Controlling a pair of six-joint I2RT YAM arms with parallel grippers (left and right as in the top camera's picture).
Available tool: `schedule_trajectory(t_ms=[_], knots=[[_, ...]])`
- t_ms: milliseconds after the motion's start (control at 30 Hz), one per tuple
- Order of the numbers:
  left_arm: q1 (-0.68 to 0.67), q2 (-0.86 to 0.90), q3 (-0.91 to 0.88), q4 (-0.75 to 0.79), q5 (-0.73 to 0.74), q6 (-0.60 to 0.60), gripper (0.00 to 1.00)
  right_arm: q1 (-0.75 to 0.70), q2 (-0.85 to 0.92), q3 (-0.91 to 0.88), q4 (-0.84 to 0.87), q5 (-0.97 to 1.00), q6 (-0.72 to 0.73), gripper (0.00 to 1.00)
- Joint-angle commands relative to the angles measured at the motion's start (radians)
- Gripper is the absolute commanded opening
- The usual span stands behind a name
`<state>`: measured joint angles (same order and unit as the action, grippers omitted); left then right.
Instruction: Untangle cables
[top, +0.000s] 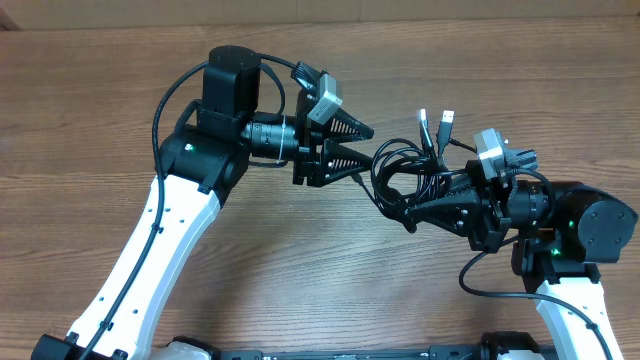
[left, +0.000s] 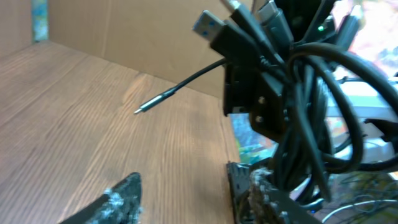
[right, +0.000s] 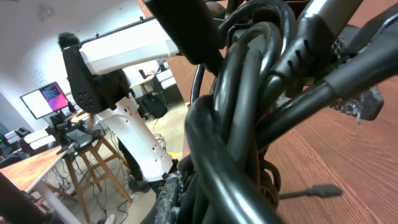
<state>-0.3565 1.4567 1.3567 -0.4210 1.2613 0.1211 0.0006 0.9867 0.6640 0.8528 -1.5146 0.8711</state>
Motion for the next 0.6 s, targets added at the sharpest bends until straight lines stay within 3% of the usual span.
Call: schedule_trajectory(t_ms=[0,233,567], knots=[[-0.019,-0.018,0.021,0.007,0.054,-0.025,0.59,0.004,-0.009,0.021,0.01,0.019,0.004,0.04],[-0.063,-0.018,0.021,0.008,-0.006,-0.051,0.57,0.004,-0.009,0.021,0.01,0.02,0.005,0.04],[-0.063,-0.018,0.021,0.022,0.055,-0.076,0.56,0.004,-0.009,0.021,0.01,0.02,0.005,0.04]])
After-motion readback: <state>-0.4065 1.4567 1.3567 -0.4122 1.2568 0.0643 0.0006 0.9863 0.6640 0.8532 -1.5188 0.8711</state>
